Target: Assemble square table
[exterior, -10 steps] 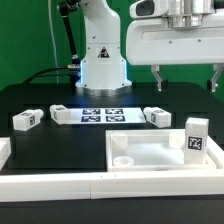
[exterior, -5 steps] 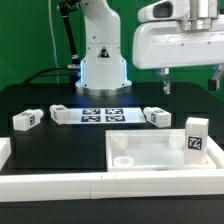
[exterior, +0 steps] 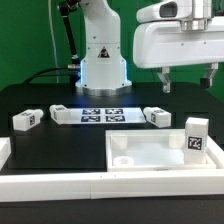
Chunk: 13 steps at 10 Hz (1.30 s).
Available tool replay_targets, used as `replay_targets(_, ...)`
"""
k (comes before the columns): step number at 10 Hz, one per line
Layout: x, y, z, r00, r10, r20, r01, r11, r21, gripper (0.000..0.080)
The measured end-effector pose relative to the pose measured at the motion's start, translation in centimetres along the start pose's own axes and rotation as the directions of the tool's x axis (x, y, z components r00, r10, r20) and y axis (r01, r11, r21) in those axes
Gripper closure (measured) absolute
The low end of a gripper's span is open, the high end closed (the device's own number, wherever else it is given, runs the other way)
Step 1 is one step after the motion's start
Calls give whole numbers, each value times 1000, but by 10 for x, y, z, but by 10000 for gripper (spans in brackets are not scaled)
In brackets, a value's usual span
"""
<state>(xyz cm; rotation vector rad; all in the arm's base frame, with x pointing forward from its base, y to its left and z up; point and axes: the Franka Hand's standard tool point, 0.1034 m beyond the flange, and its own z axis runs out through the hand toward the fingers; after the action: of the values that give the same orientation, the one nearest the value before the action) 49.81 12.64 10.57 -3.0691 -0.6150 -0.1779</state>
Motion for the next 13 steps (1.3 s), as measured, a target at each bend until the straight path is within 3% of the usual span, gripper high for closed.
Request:
replay_targets(2, -34, -8, 34, 991, -104, 90, 105, 995, 0, 151)
replay_targets(4, -65, -16, 47, 982, -114, 150, 115, 993, 4, 151)
replay_targets(6, -66, -18, 47, 977, -106, 187, 105, 994, 15, 151)
replay_targets(8, -78, -25, 47, 930, -41, 366, 32, 999, 31, 151)
replay_targets(10, -98, -37, 52, 820, 29, 572, -35, 999, -1, 151)
replay_targets(12, -108, -35, 64, 767, 55, 639, -47, 998, -29, 151)
replay_targets(13, -116, -35, 60, 716, 58, 696, -53, 998, -29, 151)
